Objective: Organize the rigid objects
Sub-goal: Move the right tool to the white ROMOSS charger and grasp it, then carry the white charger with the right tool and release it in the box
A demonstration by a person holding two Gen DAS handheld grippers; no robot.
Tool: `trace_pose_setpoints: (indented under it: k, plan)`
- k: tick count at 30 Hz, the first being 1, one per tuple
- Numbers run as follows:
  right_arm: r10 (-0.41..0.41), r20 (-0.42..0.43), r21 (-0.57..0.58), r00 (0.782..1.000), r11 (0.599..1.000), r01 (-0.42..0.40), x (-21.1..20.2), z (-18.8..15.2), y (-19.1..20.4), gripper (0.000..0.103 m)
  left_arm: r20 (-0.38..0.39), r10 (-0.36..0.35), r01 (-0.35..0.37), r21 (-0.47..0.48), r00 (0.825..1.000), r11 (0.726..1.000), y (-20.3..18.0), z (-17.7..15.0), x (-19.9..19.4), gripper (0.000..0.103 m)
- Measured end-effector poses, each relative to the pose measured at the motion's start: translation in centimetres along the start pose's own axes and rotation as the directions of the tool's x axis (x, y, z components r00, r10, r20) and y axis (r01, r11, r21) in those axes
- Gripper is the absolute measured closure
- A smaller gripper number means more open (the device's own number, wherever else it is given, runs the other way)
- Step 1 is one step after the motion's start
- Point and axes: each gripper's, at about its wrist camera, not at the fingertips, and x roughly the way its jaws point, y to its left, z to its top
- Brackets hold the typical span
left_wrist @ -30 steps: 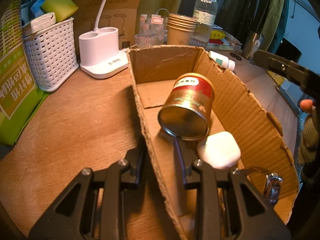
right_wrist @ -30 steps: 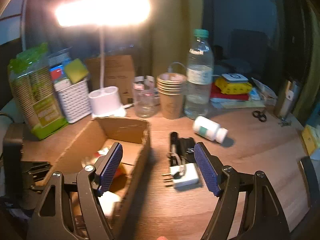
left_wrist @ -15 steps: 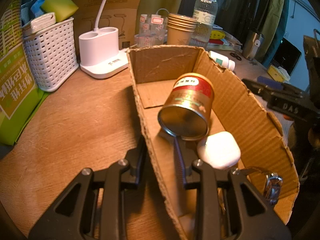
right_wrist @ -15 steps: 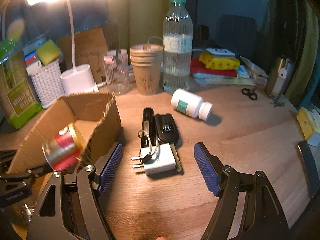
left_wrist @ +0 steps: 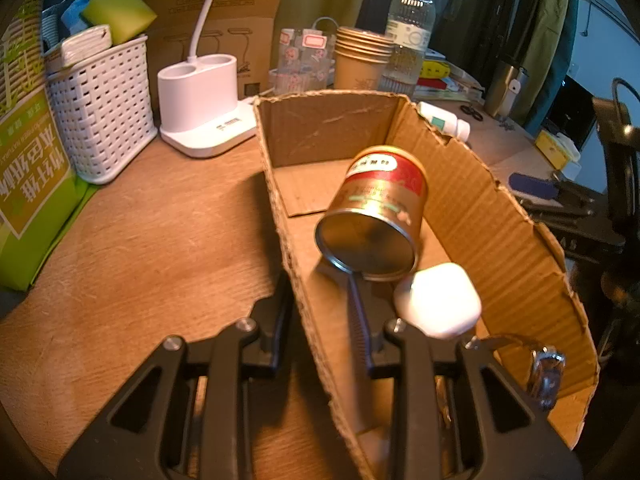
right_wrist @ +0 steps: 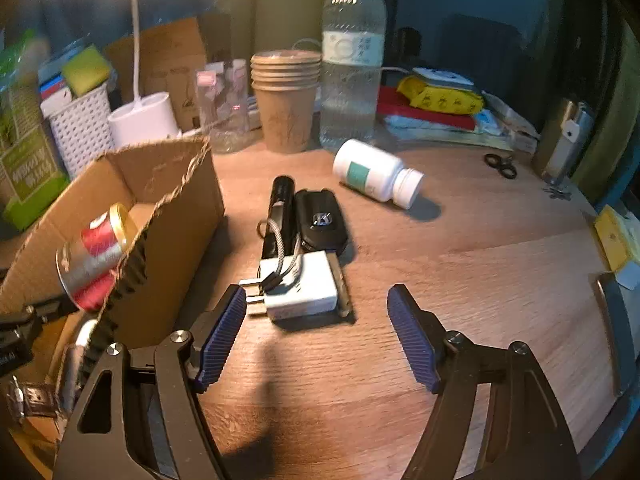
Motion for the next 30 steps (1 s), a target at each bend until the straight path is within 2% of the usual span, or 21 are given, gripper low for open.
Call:
trace_pose_setpoints:
  k: [2,7,12,15,17,23,30]
  plan:
    - [-0.005,-0.009,-0.013,1.0,1.0,0.005,0.3,-0.1,0.2,0.035,0.0,0.0,0.0,0.0,1.0,1.0,0.0,0.0,0.0,0.074]
    - [-0.013,-0.025,-0.026,1.0,1.0,0.012,1.1,-0.1,0.3,0.043,0.0,0.0,0.0,0.0,1.0,1.0,0.0,0.0,0.0,0.074]
    - [0.003,-0.027,-0.044,1.0,0.999,-0.004,1.6,0.1,0.4,0.045,0.0,0.0,0.0,0.0,1.0,1.0,0.0,0.0,0.0,0.074]
    - [0.011,-0.037,-0.048,0.999,0.999,-0.013,1.8,0.0,0.6,0.051,0.0,0.0,0.0,0.0,1.0,1.0,0.0,0.0,0.0,0.074]
    - [0.015,-0.034,-0.056,0.999,0.998,-0.017,1.8,0.0,0.8,0.059,0.0,0.0,0.0,0.0,1.0,1.0,0.0,0.0,0.0,0.074]
    - [0.007,-0.028,-0.055,1.0,0.998,-0.008,1.7,0.0,0.9,0.059,0.0,0.0,0.0,0.0,1.0,1.0,0.0,0.0,0.0,0.074]
    - [-0.057,-0.015,-0.043,0.998,0.998,0.056,1.1,-0.2,0.3,0.059,0.0,0.0,0.0,0.0,1.0,1.0,0.0,0.0,0.0,0.074]
